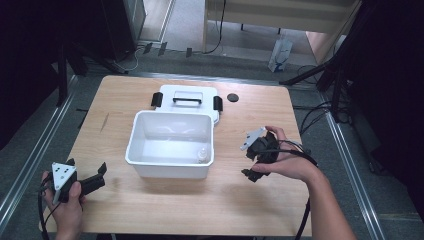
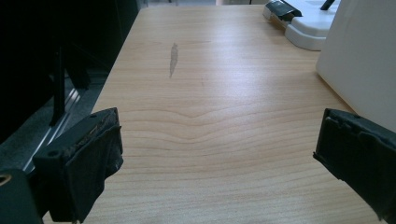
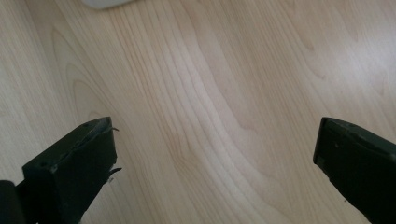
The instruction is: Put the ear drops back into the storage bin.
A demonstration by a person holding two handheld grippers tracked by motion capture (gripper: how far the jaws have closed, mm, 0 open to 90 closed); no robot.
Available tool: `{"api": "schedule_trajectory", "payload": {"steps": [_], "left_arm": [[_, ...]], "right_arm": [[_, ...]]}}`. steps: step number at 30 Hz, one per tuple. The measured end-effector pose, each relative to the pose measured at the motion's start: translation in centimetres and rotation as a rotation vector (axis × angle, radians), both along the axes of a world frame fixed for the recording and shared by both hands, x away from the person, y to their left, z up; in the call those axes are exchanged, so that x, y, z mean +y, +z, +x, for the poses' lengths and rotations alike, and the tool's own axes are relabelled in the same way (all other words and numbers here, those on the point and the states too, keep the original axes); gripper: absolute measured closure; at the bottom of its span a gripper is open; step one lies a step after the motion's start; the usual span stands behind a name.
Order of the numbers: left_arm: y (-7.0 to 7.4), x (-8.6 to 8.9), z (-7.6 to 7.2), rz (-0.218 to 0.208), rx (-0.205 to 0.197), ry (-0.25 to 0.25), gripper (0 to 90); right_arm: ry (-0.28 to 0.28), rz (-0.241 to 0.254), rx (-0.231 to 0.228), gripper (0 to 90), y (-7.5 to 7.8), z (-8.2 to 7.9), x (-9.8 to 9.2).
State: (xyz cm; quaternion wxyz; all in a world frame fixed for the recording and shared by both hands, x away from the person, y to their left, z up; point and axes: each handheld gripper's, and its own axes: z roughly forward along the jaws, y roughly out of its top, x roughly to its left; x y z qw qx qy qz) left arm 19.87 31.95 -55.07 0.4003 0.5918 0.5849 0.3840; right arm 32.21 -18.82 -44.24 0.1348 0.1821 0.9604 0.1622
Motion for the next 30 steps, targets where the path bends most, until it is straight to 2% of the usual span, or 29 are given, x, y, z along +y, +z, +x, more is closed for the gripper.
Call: {"api": "schedule_trajectory", "payload": {"steps": [2, 4, 5, 7, 8, 9, 10, 11, 15, 21, 24, 25, 26, 28, 30], "left_arm": [[0.0, 0.0, 0.0, 0.001, 0.0, 0.0, 1.1], [0.0, 0.0, 0.0, -0.003, -0.003, 0.002, 1.1], [0.0, 0.0, 0.0, -0.003, -0.003, 0.002, 1.0], [0.0, 0.0, 0.0, 0.0, 0.001, 0.003, 1.0], [0.0, 0.0, 0.0, 0.0, 0.001, 0.003, 1.0], [0.0, 0.0, 0.0, -0.001, 0.001, 0.003, 1.0], [0.0, 0.0, 0.0, -0.004, 0.001, 0.006, 1.0], [0.0, 0.0, 0.0, -0.005, 0.002, 0.005, 1.0], [0.0, 0.1, 0.1, -0.005, 0.002, 0.006, 0.9], [0.0, 0.0, 0.1, -0.004, 0.003, 0.008, 0.9], [0.0, 0.2, 0.1, -0.018, 0.007, 0.004, 0.0], [0.0, 0.2, 0.1, -0.025, 0.007, 0.004, 0.0], [0.0, 0.3, 0.1, -0.027, 0.007, 0.004, 0.0], [0.0, 0.3, 0.1, -0.027, 0.009, 0.003, 0.0], [0.0, 0.2, 0.1, -0.024, 0.012, 0.004, 0.0]], "right_arm": [[-0.021, 0.026, 0.008, 0.0, -0.5, -0.3, -0.8], [-0.066, 0.076, -0.011, 0.0, -1.2, -0.9, -2.2], [-0.066, 0.076, -0.011, 0.0, -1.2, -0.9, -2.2], [-0.121, 0.134, -0.039, 0.0, -2.0, -1.4, -3.6], [-0.121, 0.134, -0.039, 0.0, -2.0, -1.4, -3.6], [-0.154, 0.194, -0.052, 0.0, -2.6, -1.8, -4.6], [-0.154, 0.194, -0.052, 0.0, -2.6, -1.8, -4.6], [-0.183, 0.241, -0.057, 0.0, -3.4, -2.2, -5.4], [-0.227, 0.298, -0.073, 0.0, -4.6, -2.9, -6.5], [-0.339, 0.413, -0.111, 0.0, -7.2, -4.5, -8.8], [-0.407, 0.499, -0.136, 0.0, -7.8, -5.3, -10.3], [-0.446, 0.551, -0.144, 0.0, -8.1, -6.0, -11.4], [-0.446, 0.551, -0.144, 0.0, -8.1, -6.0, -11.4], [-0.491, 0.582, -0.166, 0.0, -8.8, -7.1, -12.6], [-0.503, 0.584, -0.18, 0.0, -9.0, -7.4, -13.0]]}}
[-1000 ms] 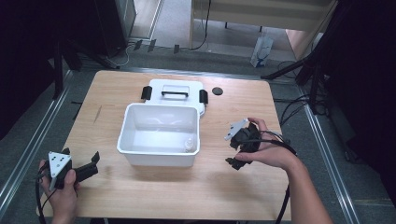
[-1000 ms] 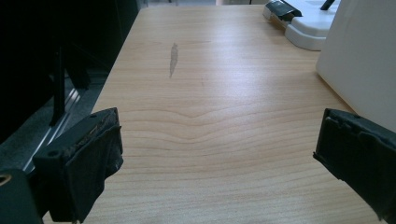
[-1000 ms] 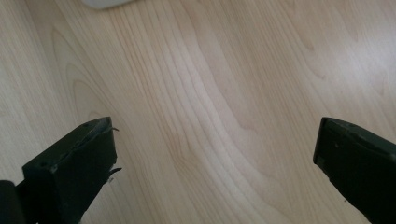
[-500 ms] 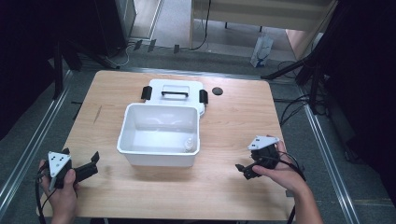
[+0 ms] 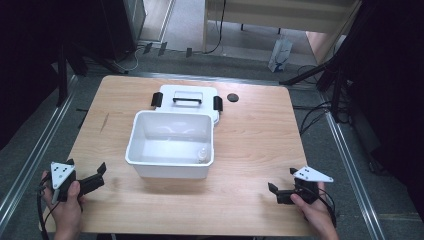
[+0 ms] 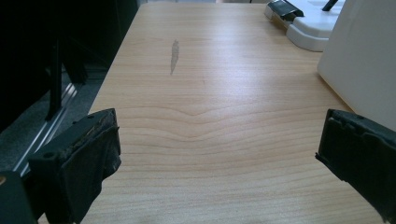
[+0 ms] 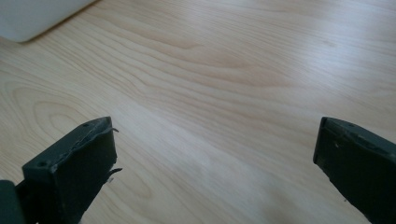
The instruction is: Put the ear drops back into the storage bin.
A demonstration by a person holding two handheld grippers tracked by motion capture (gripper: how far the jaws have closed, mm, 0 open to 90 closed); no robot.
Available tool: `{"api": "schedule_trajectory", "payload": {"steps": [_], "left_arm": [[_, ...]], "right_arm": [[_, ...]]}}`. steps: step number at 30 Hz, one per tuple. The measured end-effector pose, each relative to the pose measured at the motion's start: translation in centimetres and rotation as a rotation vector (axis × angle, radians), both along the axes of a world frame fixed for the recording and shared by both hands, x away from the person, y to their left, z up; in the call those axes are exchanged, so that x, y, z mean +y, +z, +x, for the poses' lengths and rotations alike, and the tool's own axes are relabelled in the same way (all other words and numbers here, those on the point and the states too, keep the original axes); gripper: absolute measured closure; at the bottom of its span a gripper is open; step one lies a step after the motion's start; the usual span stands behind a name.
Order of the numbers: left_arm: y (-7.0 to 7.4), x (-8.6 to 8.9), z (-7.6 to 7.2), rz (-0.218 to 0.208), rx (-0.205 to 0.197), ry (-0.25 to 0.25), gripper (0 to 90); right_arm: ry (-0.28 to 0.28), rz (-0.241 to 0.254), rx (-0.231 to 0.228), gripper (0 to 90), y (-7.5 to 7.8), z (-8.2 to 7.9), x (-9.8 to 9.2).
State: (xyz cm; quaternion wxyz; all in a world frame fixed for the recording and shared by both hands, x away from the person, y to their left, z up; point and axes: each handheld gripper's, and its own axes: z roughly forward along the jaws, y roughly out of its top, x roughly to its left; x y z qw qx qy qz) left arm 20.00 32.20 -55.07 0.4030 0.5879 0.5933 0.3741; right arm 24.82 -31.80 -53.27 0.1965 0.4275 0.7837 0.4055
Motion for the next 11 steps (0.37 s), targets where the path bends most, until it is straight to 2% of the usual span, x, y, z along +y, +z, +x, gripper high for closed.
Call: {"api": "schedule_trajectory", "payload": {"steps": [1, 2, 3, 4, 5, 7, 11], "left_arm": [[0.0, 0.0, 0.0, 0.004, 0.001, 0.001, 0.0], [0.0, 0.0, 0.0, 0.004, 0.001, 0.001, 0.0], [0.0, 0.0, 0.0, 0.005, 0.003, -0.001, 0.0], [0.0, -0.1, 0.0, 0.005, 0.003, 0.002, 0.0], [0.0, -0.1, 0.0, 0.004, 0.003, 0.004, 0.0], [0.0, 0.0, 0.0, 0.002, 0.004, 0.004, 0.0], [0.0, -0.1, 0.0, 0.01, 0.008, 0.004, 0.0]], "right_arm": [[-0.031, 0.01, -0.01, 0.0, -0.4, -0.7, -0.7], [-0.031, 0.01, -0.01, 0.0, -0.4, -0.7, -0.7], [-0.055, 0.017, -0.025, 0.0, -0.6, -1.0, -1.0], [-0.08, 0.034, -0.037, 0.0, -0.8, -1.5, -1.4], [-0.12, 0.078, -0.059, 0.0, -0.9, -2.1, -2.1], [-0.141, 0.09, -0.068, 0.0, -0.9, -2.3, -2.4], [-0.172, 0.18, -0.075, 0.0, -0.9, -2.8, -3.5]]}}
